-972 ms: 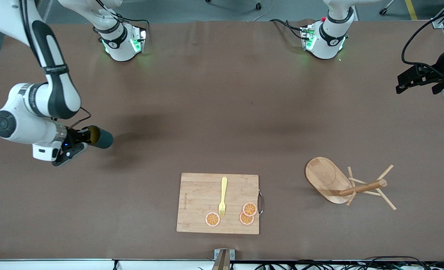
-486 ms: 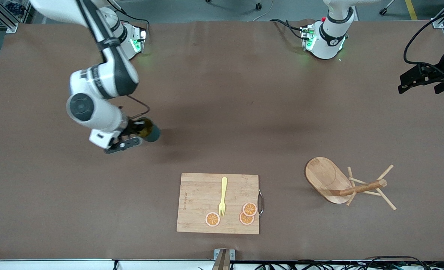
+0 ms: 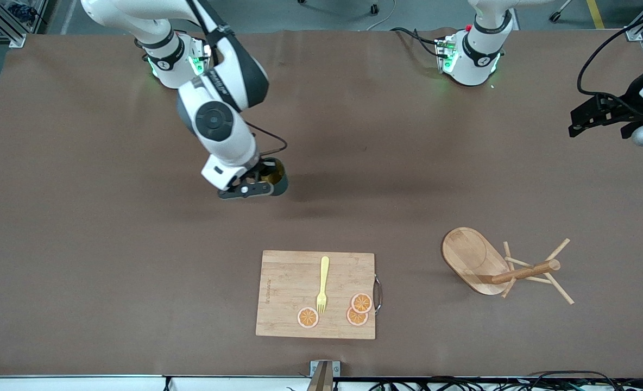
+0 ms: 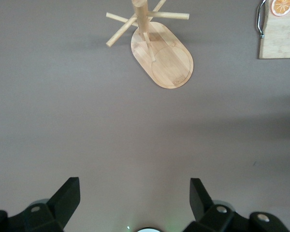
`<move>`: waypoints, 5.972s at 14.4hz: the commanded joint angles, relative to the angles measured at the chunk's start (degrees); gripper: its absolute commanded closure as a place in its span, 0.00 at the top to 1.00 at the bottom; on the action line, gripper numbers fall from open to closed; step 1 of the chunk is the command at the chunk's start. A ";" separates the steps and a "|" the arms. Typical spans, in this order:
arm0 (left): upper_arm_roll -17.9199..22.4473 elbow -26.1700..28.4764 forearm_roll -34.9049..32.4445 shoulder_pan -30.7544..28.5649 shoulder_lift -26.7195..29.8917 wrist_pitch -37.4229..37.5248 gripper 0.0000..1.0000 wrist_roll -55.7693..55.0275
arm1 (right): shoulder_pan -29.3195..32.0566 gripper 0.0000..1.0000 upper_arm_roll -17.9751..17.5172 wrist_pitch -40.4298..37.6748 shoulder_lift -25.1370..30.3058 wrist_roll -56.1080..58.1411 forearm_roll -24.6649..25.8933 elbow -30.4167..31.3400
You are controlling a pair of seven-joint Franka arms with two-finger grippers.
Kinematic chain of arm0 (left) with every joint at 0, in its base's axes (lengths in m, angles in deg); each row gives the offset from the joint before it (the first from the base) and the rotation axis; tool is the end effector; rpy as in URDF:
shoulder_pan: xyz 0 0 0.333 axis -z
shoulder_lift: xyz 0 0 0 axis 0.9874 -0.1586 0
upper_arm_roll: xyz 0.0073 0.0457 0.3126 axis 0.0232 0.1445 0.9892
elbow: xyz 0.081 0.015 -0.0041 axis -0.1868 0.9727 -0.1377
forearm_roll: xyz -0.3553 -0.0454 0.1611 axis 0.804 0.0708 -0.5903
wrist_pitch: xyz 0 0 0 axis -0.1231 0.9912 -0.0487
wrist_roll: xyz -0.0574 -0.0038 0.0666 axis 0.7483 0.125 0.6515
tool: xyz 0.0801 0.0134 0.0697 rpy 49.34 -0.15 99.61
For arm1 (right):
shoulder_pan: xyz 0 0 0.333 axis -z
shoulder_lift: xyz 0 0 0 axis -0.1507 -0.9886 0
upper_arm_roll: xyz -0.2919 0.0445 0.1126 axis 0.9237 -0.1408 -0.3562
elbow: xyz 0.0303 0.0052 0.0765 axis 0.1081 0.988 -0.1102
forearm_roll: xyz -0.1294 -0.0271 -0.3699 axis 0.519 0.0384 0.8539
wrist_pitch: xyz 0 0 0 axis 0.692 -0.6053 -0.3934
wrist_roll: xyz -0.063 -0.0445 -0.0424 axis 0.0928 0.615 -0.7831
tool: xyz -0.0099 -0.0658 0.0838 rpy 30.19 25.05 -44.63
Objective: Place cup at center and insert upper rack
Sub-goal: 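Carry the teal mug with the right gripper toward the table center, then set the mug down, open the right gripper while the left gripper approaches, then lower the left gripper onto the mug handle and grasp it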
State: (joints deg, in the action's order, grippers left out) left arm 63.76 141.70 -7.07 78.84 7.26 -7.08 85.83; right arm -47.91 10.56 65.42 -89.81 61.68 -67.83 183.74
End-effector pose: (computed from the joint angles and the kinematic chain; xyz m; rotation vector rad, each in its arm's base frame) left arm 0.5489 -0.0400 0.6418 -3.1271 0.1109 0.0688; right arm 0.5085 0.3727 0.3376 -3.1124 -0.2065 0.1836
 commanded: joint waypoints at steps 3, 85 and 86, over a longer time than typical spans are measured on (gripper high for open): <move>-0.76 -0.42 0.17 0.46 -1.74 -1.75 1.00 -0.15 | -5.84 0.02 0.96 -0.04 -7.97 -4.60 -3.94 -8.67; -4.63 -8.77 -51.86 63.47 -52.89 -16.44 0.57 -142.71 | 39.07 1.00 1.05 -42.05 10.11 24.73 5.89 -24.52; -4.63 -8.68 -51.86 63.39 -52.81 -16.44 0.55 -142.71 | 38.98 1.00 0.96 -41.44 11.61 24.73 5.89 -23.11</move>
State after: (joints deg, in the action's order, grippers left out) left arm 58.48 134.27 -57.90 141.35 -44.71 -24.87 -56.99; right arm -9.05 12.11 22.76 -83.62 86.33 -61.88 155.07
